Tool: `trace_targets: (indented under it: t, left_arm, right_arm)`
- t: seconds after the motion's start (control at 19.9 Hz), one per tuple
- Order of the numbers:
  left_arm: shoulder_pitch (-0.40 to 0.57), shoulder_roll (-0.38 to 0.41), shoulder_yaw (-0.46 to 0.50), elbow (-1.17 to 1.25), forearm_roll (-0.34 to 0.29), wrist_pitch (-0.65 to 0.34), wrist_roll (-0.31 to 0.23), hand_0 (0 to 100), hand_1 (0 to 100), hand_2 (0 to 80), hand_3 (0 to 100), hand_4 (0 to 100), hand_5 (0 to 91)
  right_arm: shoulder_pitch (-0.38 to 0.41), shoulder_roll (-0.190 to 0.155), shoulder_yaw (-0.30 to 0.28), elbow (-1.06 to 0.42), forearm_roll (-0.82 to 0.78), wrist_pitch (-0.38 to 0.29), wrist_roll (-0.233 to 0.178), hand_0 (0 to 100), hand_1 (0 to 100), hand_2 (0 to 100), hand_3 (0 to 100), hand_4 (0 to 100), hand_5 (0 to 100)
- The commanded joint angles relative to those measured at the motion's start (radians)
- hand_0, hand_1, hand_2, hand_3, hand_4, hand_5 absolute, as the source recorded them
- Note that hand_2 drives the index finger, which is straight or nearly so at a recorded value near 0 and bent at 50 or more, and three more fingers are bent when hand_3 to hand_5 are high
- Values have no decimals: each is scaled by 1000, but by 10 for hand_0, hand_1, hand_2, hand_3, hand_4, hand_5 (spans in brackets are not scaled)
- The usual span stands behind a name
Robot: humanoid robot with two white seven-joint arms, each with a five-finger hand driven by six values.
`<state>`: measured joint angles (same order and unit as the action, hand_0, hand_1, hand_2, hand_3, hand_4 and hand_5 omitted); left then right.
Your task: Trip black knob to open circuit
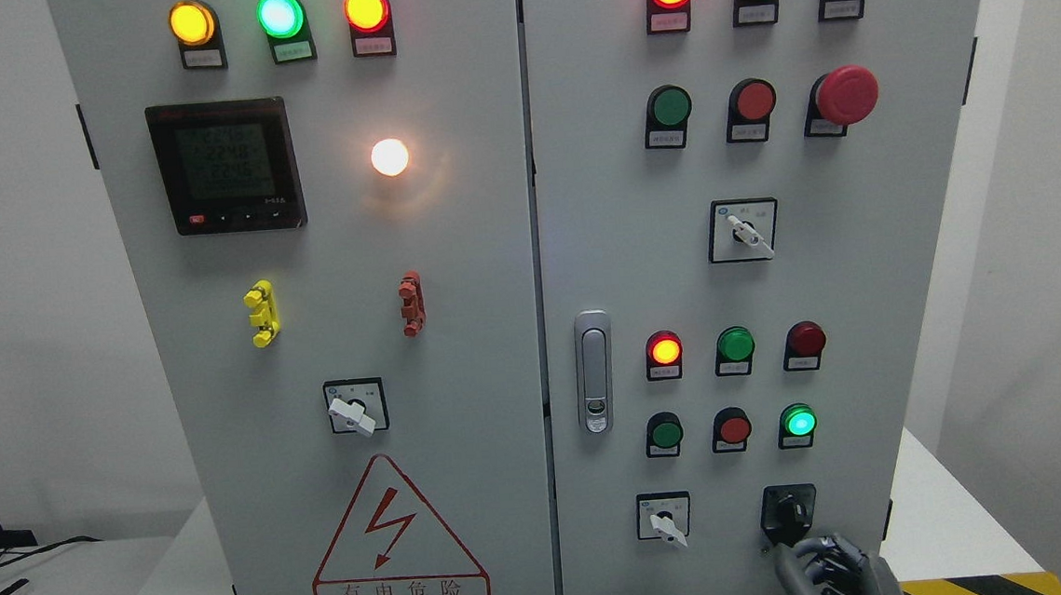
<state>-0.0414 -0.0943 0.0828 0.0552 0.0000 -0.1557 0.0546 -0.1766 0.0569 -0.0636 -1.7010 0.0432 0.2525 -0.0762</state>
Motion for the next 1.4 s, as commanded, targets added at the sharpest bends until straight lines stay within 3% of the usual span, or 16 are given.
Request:
trace_targets:
  t: [0.0, 0.55, 0.9, 1.2, 1.35]
  left_arm:
    - [0, -1, 0, 0, -31, -1, 1, 120, 389, 0, 0, 0, 0]
    - [0, 1, 0, 0, -31, -1, 1, 120, 389, 0, 0, 0, 0]
    - [0, 1, 0, 0, -31, -1, 1, 120, 389, 0, 0, 0, 0]
    - [0, -1, 0, 0, -31, -1, 1, 120, 389, 0, 0, 0, 0]
    - [0, -1, 0, 0, -31, -1, 1, 120, 389, 0, 0, 0, 0]
  right_arm:
    - [0, -2, -19, 0, 0, 1, 3, 464, 722, 520, 853, 775, 761]
    - [9, 0, -28, 0, 0, -1, 4, 465, 722, 519, 853, 775, 761]
    - [61, -2, -33, -32, -3, -7, 7, 476, 714, 522, 854, 774, 760]
    - [192, -25, -39, -103, -9, -30, 7, 492, 671, 527, 836, 757, 737]
    - [288, -26, -50, -178, -16, -38, 13, 522, 499, 541, 751, 684, 657]
